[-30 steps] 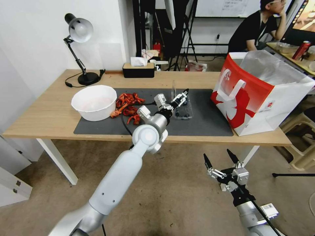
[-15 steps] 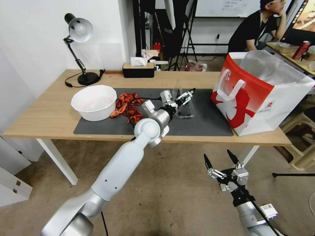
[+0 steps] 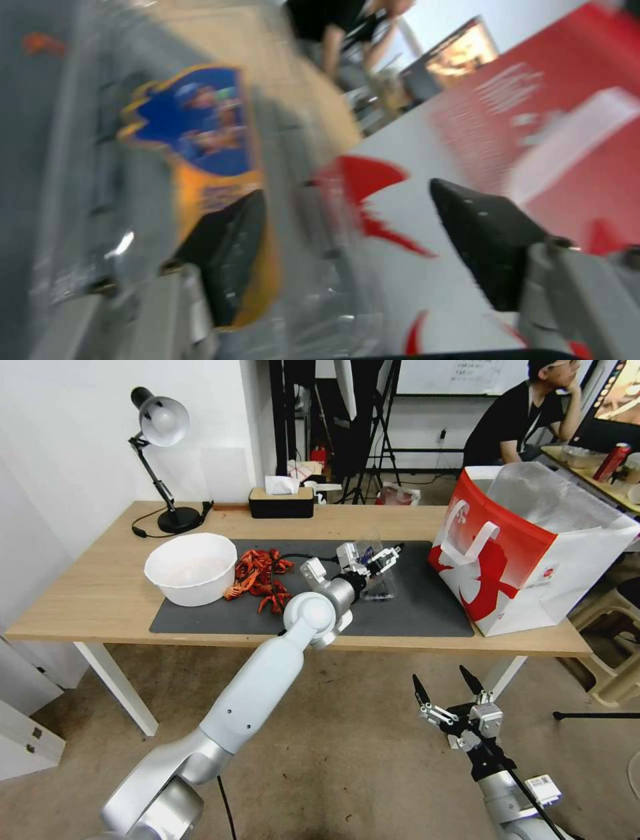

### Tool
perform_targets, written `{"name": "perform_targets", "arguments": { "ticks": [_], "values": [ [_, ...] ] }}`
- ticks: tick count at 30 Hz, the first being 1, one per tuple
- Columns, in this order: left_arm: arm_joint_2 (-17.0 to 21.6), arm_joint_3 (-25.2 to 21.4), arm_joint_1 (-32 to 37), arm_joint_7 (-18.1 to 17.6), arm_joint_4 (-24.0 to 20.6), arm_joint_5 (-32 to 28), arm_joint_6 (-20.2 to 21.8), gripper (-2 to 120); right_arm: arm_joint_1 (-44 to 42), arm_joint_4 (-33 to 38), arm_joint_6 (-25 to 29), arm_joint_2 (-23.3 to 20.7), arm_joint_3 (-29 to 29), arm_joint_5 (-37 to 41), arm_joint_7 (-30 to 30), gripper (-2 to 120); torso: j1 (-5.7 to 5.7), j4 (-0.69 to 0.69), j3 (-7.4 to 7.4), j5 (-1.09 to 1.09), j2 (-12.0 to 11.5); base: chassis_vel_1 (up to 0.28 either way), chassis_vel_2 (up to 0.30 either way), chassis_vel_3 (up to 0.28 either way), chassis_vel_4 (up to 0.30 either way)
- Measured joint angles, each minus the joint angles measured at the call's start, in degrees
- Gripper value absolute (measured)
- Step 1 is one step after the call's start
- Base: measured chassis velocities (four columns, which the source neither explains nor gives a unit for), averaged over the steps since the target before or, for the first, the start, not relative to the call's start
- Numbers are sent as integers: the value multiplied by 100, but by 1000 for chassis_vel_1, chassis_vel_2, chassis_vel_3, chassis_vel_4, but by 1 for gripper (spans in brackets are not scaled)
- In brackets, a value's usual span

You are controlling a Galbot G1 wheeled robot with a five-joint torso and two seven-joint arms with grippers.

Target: Close the takeout container lid, then place the container into the takeout bag.

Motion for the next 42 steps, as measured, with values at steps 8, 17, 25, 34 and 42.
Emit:
{"name": "perform_targets", "arguments": {
  "ticks": [8,17,25,34,42],
  "values": [
    [-33,-3,-64,-377,84,-110,131,36,-20,-26,34,45,-49,-44,-20,100,-1,0,0,0,0,0,0,0,0],
    [-86,-7,-117,-806,134,-163,314,3,-10,51,25,45,-111,-66,-45,100,-1,0,0,0,0,0,0,0,0],
    [-10,38,-169,-1189,127,-141,643,0,37,437,-302,-122,-84,636,-251,100,-1,0,0,0,0,0,0,0,0],
    [90,59,-223,-1371,109,-121,743,0,1012,828,-1872,-791,449,4444,194,100,0,1,0,-1,0,0,0,0,0],
    [130,57,-202,-1374,98,-116,740,0,2273,548,-2789,-1180,277,6813,1610,100,0,0,0,0,0,0,0,0,0]
  ]
}}
